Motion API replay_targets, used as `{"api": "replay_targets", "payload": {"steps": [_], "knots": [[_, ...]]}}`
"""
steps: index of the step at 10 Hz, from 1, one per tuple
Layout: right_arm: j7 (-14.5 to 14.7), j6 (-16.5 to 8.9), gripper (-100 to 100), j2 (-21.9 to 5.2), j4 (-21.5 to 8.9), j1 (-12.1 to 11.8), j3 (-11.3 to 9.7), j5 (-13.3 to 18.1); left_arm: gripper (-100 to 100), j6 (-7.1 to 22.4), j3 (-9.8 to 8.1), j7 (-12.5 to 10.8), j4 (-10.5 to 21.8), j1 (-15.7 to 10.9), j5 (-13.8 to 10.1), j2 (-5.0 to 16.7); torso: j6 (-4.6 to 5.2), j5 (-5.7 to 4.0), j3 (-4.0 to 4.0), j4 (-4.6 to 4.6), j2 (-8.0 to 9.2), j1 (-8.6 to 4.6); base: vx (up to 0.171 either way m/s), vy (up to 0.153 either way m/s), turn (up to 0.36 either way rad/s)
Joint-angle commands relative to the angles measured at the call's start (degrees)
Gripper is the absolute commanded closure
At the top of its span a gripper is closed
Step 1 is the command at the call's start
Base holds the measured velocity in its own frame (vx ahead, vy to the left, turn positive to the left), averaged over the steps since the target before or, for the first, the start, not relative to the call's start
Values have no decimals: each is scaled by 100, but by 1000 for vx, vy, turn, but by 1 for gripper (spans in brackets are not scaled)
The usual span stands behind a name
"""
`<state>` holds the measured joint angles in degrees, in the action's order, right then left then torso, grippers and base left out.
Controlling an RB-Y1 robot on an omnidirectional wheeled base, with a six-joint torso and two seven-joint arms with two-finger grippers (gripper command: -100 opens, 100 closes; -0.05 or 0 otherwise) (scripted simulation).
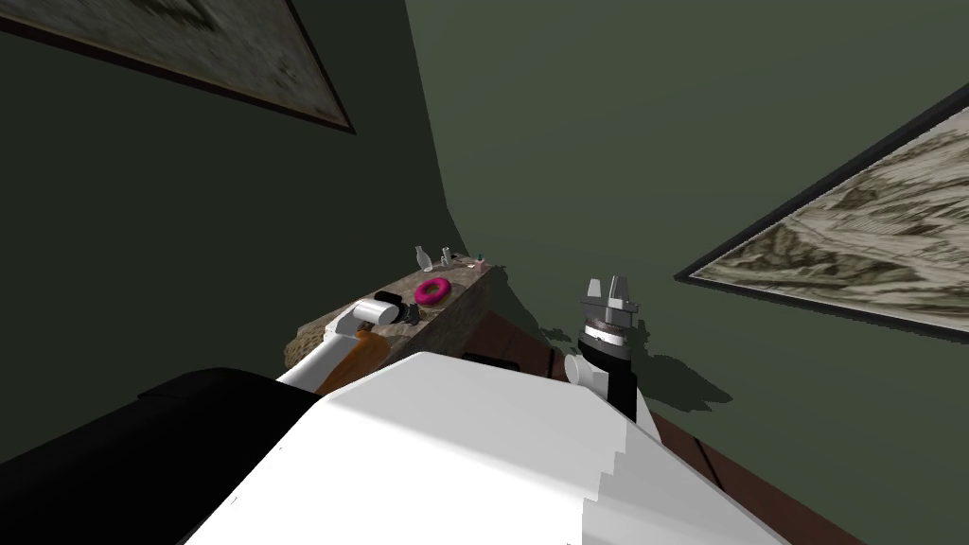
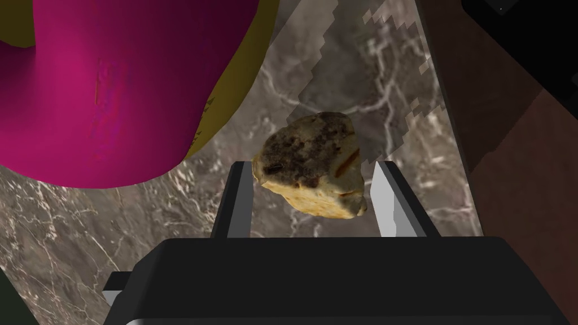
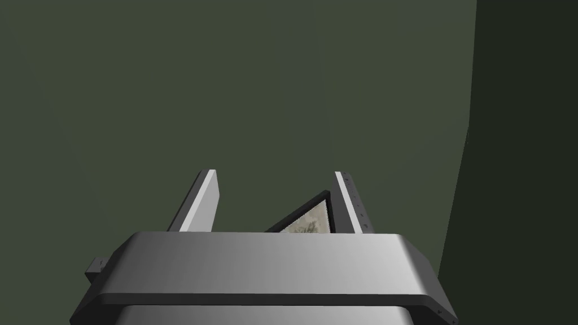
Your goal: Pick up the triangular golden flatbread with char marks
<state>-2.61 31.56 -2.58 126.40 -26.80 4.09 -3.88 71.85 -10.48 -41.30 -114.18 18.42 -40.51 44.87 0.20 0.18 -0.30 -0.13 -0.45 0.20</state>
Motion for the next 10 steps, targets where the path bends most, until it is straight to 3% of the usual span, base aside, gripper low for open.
{"api": "replay_targets", "payload": {"steps": [1, 9, 10], "knots": [[0, 0, 0, 0, 0, 0, 0, 0, 100, 19, 51, -27, -216, 107, 30, -3, 0, 0, 0, 0, 0, 0, 61, 14, 163], [0, 0, 0, 0, 0, -1, 1, 0, 100, 291, 263, -265, -1520, 671, 127, 50, -1, 1, -16, -5, -27, 8, 87, 24, 156], [0, 0, 0, 0, 0, -1, 1, 0, 100, 273, 254, -251, -1424, 616, 130, 43, -1, 1, -14, -5, -25, 7, 33, 5, 27]]}}
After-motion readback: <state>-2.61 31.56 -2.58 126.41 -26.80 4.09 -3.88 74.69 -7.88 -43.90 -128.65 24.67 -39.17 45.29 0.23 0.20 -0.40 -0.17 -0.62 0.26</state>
